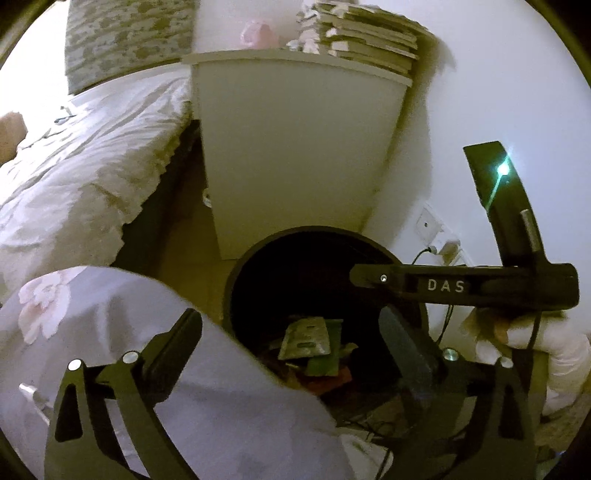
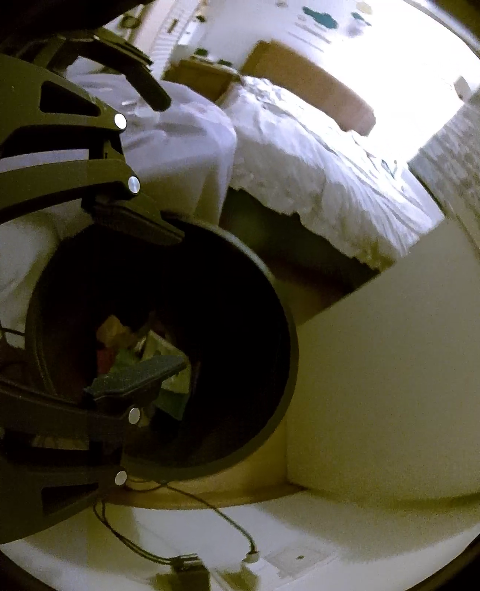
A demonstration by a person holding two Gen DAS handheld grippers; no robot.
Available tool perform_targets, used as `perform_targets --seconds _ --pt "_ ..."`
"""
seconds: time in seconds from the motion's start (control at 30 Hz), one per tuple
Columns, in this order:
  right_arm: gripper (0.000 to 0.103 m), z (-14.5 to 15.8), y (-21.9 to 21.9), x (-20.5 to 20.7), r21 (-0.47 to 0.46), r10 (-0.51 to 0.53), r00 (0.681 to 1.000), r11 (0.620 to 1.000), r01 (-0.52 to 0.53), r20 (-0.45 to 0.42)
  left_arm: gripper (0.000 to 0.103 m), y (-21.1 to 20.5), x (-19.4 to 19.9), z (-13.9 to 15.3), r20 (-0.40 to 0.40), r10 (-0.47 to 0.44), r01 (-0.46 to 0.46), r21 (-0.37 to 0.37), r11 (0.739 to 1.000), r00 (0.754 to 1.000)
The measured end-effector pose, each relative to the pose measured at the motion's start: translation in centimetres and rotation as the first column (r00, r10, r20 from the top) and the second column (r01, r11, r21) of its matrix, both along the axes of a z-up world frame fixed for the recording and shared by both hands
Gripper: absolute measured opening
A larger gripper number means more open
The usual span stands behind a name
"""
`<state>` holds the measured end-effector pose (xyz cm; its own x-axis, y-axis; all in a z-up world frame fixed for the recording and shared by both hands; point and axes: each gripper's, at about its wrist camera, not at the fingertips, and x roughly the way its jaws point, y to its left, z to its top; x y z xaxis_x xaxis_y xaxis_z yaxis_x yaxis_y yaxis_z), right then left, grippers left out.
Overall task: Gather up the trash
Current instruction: 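Move both open tools back over the table, then grasp the white spray nozzle with the left tool while the right tool grasps the white round cap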
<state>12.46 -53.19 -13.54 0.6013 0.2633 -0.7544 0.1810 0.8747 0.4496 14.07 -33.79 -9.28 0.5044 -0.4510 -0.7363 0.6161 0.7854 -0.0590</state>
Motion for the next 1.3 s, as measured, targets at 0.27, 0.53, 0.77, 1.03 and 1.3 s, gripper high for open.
perform_targets --seconds 0.27,0.53,0.77,1.03,1.3 --pt "0.070 2.8 7.2 0.9 -0.103 0.188 0.980 0.978 -0.182 0.060 0.097 6.3 0.3 0.1 0.001 0.152 -0.152 0.008 0.988 0.988" --pt "0.070 3.9 14.6 1.3 -0.198 0.361 0.929 0.920 -0.339 0.085 0.097 15.3 1.6 -0.6 0.012 0.341 -0.341 0.047 0.939 0.940" --pt "0.067 3.6 19.6 1.9 -0.260 0.474 0.877 0.859 -0.441 0.078 0.097 22.4 3.4 -2.3 -0.013 0.471 -0.469 0.067 0.881 0.882" --pt "0.061 2.5 23.9 2.7 -0.309 0.546 0.835 0.807 -0.504 0.063 0.097 25.2 4.7 -3.5 -0.024 0.461 -0.458 0.067 0.886 0.887" --pt "0.059 1.2 26.4 3.8 -0.324 0.571 0.819 0.786 -0.527 0.053 0.088 25.5 5.8 -4.7 -0.053 0.437 -0.433 0.067 0.899 0.898"
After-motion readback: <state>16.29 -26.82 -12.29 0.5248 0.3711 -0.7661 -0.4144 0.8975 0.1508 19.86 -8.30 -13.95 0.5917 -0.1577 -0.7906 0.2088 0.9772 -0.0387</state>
